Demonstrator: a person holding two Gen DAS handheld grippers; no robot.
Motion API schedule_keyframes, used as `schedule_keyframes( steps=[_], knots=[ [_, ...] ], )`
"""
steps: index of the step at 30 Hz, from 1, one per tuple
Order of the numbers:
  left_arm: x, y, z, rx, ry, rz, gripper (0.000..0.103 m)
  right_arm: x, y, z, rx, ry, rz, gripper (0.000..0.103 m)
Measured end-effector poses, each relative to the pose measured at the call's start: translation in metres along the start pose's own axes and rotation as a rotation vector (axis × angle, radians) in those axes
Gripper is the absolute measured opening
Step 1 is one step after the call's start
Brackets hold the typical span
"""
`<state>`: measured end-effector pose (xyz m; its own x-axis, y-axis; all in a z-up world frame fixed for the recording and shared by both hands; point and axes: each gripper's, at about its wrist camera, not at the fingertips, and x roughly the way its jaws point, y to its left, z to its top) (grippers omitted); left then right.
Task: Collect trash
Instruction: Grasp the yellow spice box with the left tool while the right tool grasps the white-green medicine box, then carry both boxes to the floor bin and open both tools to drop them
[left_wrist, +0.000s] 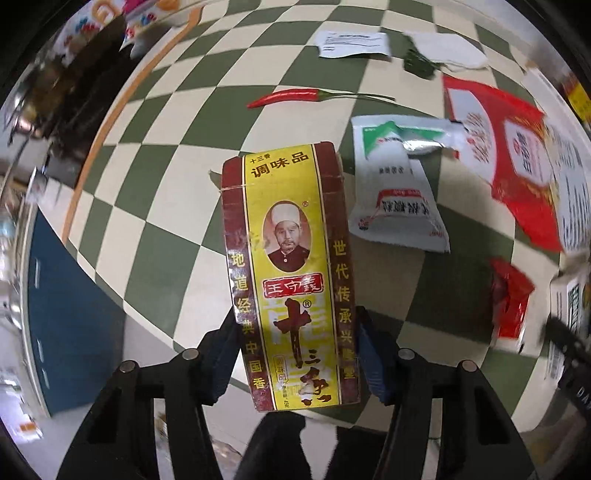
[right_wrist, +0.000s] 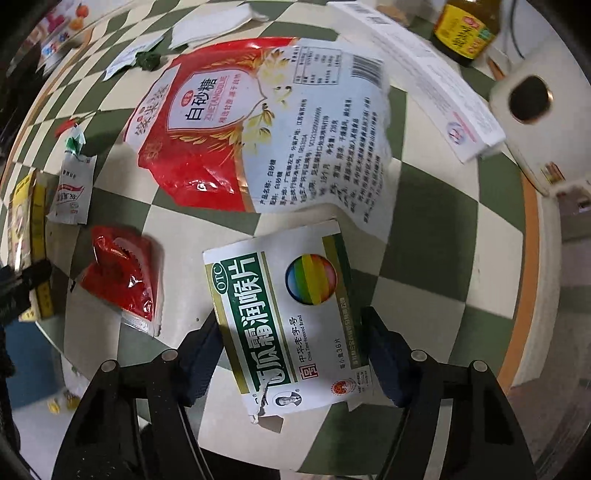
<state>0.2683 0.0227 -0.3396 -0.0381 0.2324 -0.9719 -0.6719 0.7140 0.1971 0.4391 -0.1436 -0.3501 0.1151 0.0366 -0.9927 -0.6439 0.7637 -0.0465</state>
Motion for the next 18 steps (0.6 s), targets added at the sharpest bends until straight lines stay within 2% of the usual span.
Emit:
schedule_keyframes(
  steps=[4, 8, 18],
  knots=[
    [0.003, -0.017, -0.006, 0.015, -0.002, -0.019, 0.055, 0.009, 0.005, -0.031, 0.039, 0.011, 0.009, 0.073],
    [0.008, -0.015, 0.013, 0.015, 0.008, -0.041, 0.055, 0.017, 0.011, -0.056, 0.072, 0.023, 0.008, 0.074],
    [0.010, -0.013, 0.008, -0.007, -0.002, -0.066, 0.055, 0.022, 0.007, -0.053, 0.072, 0.035, 0.012, 0.074]
  ],
)
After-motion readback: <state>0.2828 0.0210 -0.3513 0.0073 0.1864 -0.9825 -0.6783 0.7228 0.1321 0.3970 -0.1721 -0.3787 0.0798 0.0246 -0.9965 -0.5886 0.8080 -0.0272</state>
